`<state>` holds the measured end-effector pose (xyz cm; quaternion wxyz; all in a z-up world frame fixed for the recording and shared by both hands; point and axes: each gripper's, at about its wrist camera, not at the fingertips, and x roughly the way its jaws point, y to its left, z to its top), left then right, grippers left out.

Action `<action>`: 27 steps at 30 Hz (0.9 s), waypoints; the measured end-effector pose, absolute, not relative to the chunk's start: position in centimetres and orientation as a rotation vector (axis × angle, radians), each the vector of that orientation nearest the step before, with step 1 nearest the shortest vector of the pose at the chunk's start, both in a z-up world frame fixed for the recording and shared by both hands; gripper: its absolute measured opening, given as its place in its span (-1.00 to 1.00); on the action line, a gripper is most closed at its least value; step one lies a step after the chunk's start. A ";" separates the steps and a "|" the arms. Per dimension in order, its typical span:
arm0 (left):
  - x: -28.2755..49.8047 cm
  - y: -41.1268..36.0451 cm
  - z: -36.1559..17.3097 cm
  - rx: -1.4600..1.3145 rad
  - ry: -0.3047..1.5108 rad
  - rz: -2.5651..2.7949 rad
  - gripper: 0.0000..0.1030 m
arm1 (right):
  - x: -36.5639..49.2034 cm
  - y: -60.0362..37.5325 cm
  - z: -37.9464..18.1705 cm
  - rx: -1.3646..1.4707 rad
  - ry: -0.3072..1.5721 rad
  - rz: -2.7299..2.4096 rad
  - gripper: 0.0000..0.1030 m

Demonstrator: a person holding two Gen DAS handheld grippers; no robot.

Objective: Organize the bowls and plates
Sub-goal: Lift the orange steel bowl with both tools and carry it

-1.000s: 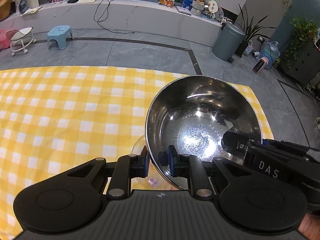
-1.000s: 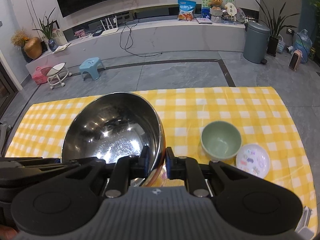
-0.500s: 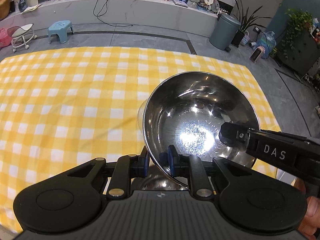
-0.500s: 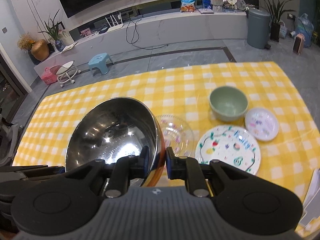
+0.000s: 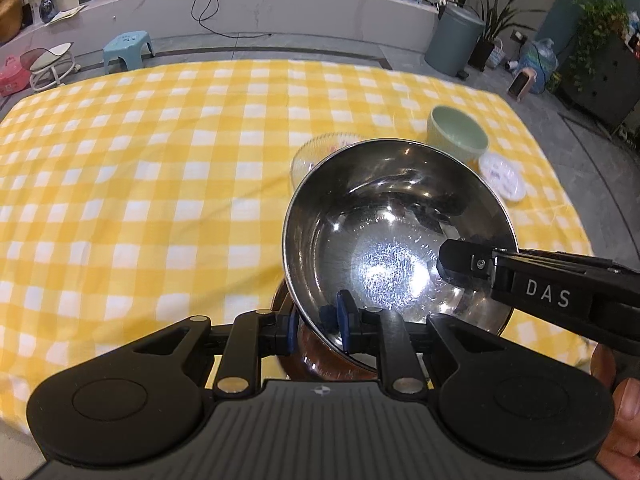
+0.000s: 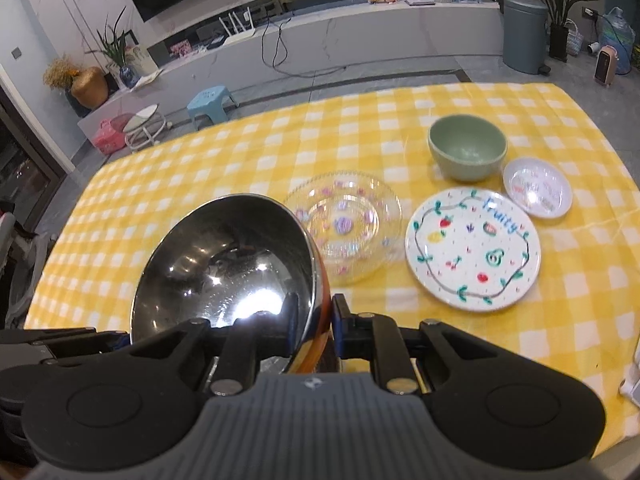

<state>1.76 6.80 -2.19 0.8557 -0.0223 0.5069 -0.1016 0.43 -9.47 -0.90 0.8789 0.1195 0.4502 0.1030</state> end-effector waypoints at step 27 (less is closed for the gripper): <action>-0.3 6.3 -3.6 0.050 1.079 -0.200 -0.47 | -1.5 -8.4 -3.9 0.182 0.985 0.260 -0.53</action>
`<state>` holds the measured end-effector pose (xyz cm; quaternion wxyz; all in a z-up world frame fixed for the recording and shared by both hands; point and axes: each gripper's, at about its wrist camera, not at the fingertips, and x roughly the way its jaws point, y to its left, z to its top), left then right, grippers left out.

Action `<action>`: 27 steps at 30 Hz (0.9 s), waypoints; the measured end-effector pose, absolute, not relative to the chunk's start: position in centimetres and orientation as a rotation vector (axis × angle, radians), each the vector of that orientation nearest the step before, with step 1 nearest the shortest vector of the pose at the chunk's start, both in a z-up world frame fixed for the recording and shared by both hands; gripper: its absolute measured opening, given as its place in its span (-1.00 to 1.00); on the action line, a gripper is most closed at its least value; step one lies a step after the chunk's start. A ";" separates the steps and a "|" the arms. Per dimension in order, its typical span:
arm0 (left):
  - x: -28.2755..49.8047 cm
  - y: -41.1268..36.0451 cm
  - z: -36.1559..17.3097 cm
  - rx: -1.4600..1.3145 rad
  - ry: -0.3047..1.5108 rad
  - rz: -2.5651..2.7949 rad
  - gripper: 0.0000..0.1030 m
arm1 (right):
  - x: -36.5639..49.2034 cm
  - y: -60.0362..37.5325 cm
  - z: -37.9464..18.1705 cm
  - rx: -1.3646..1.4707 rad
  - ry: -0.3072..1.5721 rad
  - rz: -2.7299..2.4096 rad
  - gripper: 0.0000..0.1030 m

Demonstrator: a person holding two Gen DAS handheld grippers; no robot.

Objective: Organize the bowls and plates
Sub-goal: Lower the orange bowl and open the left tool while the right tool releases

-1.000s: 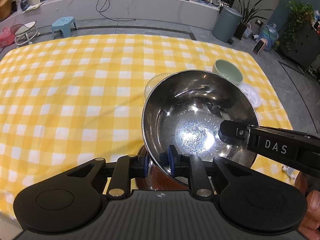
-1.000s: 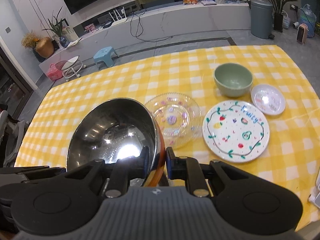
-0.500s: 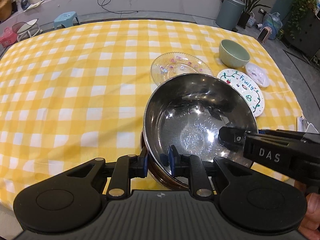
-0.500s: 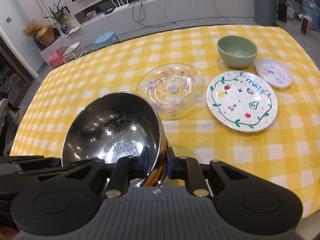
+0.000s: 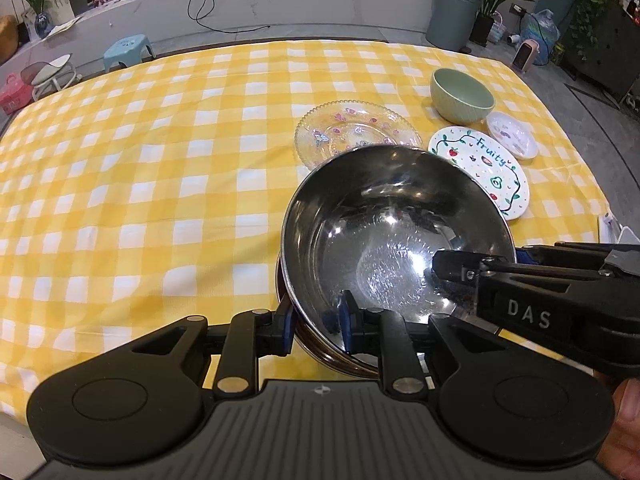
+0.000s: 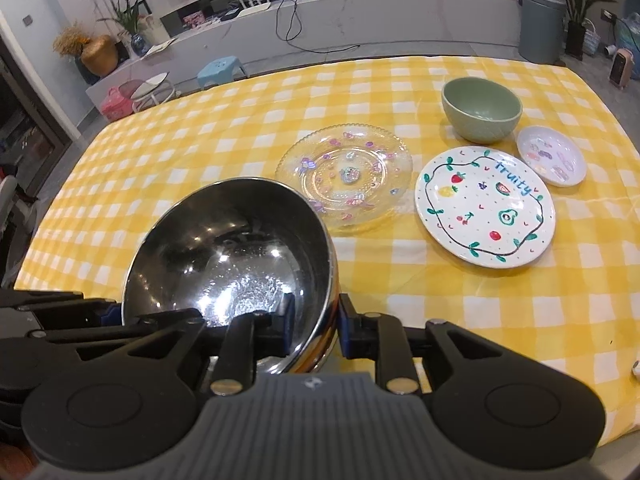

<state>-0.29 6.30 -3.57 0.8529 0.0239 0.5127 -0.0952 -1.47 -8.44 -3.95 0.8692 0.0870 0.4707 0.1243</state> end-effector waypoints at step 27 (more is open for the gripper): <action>0.2 8.8 -4.8 0.000 1.086 -0.171 -0.23 | -1.3 -8.2 -5.4 0.091 0.991 0.242 -0.37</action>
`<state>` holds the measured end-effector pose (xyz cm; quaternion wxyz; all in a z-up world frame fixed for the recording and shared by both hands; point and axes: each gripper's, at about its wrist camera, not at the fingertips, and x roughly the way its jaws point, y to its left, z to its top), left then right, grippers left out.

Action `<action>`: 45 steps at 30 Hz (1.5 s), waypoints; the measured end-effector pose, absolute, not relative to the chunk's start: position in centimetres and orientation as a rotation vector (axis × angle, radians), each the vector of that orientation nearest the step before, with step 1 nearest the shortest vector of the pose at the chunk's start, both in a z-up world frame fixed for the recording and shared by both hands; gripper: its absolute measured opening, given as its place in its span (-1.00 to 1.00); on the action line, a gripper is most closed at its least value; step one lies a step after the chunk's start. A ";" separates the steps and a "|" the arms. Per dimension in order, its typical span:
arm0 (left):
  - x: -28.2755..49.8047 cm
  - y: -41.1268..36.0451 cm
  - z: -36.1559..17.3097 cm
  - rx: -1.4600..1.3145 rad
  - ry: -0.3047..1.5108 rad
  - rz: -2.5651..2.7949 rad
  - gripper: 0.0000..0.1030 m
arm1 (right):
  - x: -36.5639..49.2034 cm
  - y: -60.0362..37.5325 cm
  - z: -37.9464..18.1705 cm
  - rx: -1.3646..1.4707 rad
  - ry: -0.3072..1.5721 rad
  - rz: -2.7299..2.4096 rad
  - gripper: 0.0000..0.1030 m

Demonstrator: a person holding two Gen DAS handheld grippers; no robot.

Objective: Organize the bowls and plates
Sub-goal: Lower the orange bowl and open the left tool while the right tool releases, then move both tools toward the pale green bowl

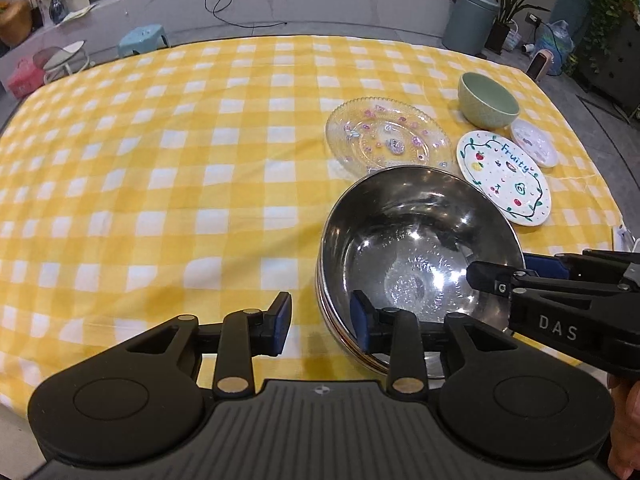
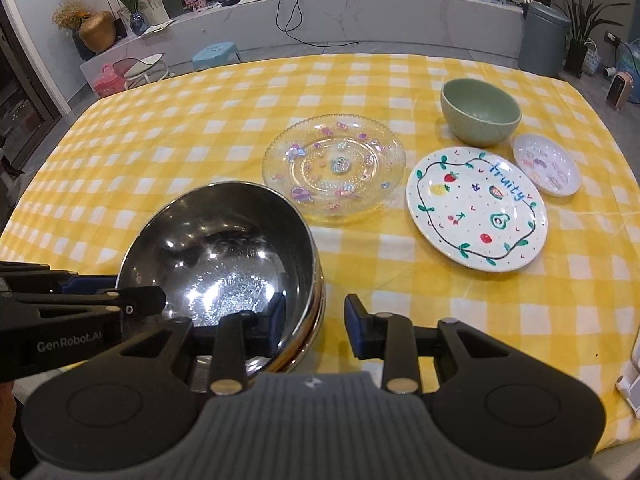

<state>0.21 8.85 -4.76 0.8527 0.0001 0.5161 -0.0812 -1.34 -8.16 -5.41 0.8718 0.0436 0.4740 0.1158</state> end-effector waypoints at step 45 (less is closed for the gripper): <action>11.3 0.6 0.0 0.099 1.005 -0.294 -0.05 | 8.7 -20.1 -2.9 0.376 0.859 0.046 -0.19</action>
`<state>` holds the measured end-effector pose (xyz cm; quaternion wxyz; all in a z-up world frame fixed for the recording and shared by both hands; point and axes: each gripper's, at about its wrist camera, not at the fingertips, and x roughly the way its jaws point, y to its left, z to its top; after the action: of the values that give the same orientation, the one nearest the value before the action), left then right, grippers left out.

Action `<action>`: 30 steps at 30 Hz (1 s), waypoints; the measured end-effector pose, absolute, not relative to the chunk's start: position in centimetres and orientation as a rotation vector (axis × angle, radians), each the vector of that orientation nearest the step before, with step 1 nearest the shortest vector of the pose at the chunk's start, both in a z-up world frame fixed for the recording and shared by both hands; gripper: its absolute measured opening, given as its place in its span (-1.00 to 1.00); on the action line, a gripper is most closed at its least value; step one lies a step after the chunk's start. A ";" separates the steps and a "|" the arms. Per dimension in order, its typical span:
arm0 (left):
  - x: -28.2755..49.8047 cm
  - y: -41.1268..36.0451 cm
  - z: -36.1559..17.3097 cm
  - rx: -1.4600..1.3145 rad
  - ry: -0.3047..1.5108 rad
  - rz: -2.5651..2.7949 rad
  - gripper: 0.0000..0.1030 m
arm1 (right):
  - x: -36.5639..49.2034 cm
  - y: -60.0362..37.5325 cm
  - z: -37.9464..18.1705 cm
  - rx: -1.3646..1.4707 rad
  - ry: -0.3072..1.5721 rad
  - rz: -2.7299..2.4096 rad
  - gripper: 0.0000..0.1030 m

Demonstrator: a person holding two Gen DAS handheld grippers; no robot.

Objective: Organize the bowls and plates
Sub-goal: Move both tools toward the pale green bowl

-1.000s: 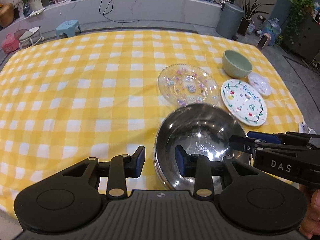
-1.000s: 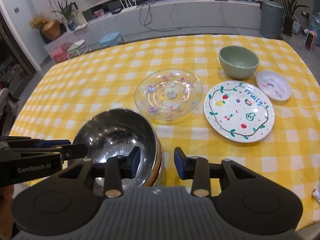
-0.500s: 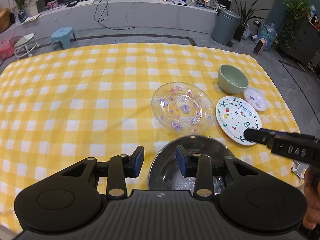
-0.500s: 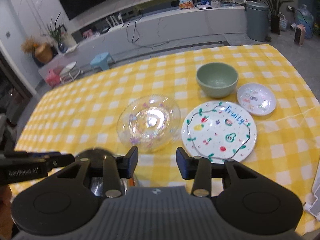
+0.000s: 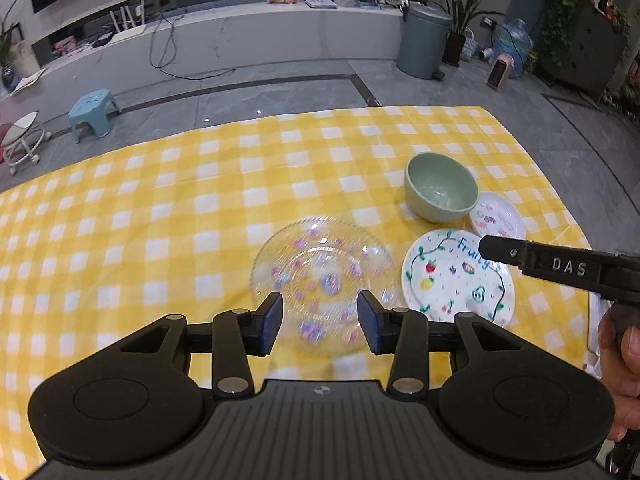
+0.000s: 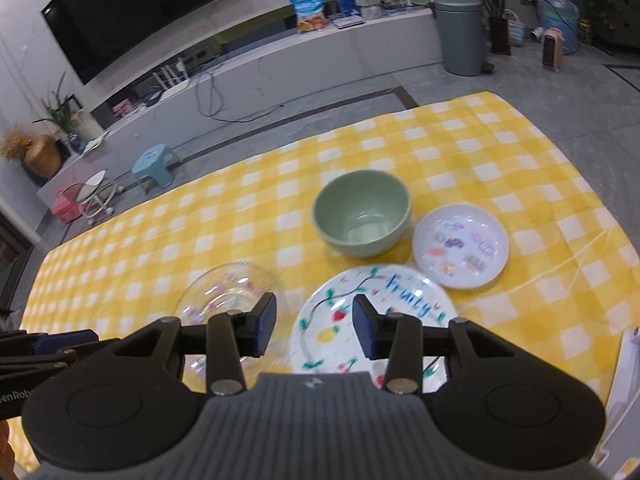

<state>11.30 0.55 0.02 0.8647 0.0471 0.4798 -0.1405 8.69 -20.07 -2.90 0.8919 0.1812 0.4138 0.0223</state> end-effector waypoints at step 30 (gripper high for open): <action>24.1 -9.3 -5.5 0.030 1.113 -0.363 -0.05 | 17.7 -27.1 -8.2 0.505 0.878 -0.121 -0.28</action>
<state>24.06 -9.33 -5.47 0.8335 0.0139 0.5252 -0.1711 17.74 -27.15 -8.19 0.8728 0.2415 0.4203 -0.0577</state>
